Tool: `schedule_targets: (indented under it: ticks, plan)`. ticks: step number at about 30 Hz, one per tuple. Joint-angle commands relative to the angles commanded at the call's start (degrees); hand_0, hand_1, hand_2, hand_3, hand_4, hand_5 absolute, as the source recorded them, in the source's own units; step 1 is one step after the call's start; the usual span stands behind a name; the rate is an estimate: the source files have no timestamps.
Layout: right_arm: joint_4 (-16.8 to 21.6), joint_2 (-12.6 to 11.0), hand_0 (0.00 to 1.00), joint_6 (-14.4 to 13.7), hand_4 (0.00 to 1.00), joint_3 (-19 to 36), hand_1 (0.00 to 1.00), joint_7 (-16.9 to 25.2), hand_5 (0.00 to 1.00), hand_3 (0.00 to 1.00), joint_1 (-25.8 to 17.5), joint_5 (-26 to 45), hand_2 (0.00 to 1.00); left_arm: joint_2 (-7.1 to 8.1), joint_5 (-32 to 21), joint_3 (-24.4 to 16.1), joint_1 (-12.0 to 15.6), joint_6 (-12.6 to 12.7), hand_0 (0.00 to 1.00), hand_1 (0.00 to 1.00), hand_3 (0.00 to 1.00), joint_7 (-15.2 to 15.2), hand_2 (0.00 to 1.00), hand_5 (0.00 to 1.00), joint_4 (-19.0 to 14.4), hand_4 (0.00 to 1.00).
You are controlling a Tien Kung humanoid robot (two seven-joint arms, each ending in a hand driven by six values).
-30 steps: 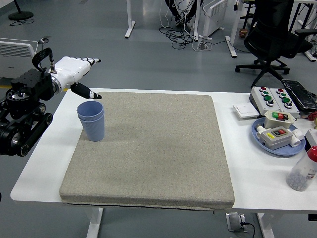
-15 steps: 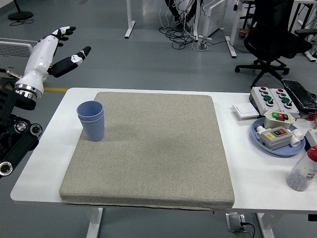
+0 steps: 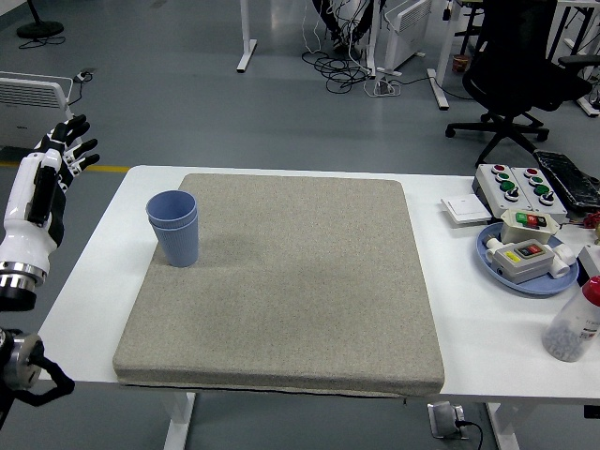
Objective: Push cup pick cup insert cup
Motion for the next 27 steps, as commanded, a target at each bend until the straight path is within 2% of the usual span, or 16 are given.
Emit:
schedule_targets:
  ticks: [3, 4, 5, 9, 10, 12, 17, 27]
  plan:
    - [0.0, 0.1, 0.704, -0.1, 0.138, 0.1, 0.599, 0.1, 0.523, 0.591, 0.1, 0.2, 0.669, -2.67, -7.4, 0.6, 4.4, 1.2, 0.814, 0.866, 0.893, -1.5, 0.936, 0.998, -2.6, 0.617]
    - [0.0, 0.1, 0.704, -0.1, 0.138, 0.2, 0.601, 0.0, 0.523, 0.591, 0.1, 0.0, 0.669, -3.63, -9.5, 0.9, 5.9, 1.2, 0.855, 0.882, 0.927, -1.8, 0.954, 0.998, -3.3, 0.609]
    - [0.0, 0.1, 0.704, -0.1, 0.138, 0.3, 0.601, 0.0, 0.523, 0.591, 0.1, 0.0, 0.669, -4.00, -10.9, 1.0, 6.9, 1.2, 0.855, 0.882, 0.927, -2.0, 0.954, 0.998, -3.6, 0.609]
    - [0.0, 0.0, 0.704, 0.0, 0.138, 0.8, 0.601, -0.2, 0.523, 0.591, 0.2, -0.9, 0.669, -3.31, -14.2, 2.6, 10.3, 0.1, 0.855, 0.882, 0.927, -3.2, 0.954, 0.998, -4.4, 0.609]
    - [0.0, -0.1, 0.704, 0.0, 0.138, 1.1, 0.601, -0.3, 0.525, 0.590, 0.2, -1.4, 0.668, -3.02, -14.8, 3.1, 11.2, -0.2, 0.891, 0.901, 0.945, -3.6, 0.972, 0.998, -4.5, 0.597]
    - [0.0, -0.2, 0.704, 0.0, 0.138, 1.3, 0.601, -0.4, 0.525, 0.590, 0.2, -1.9, 0.668, -3.00, -15.7, 3.7, 12.5, -0.4, 0.891, 0.901, 0.945, -4.1, 0.972, 0.998, -4.6, 0.597]
    - [0.0, -0.3, 0.704, 0.0, 0.136, 1.6, 0.601, -0.5, 0.529, 0.589, -0.1, -2.3, 0.668, -4.18, -16.5, 3.7, 14.2, -0.4, 0.892, 0.899, 0.951, -4.5, 0.967, 0.998, -3.7, 0.586]
    - [0.0, -0.6, 0.702, 0.0, 0.135, 1.8, 0.600, -0.5, 0.527, 0.589, -0.3, -3.1, 0.668, -4.50, -15.9, 2.9, 14.0, -0.8, 0.893, 0.901, 0.951, -4.1, 0.968, 0.998, -2.9, 0.586]
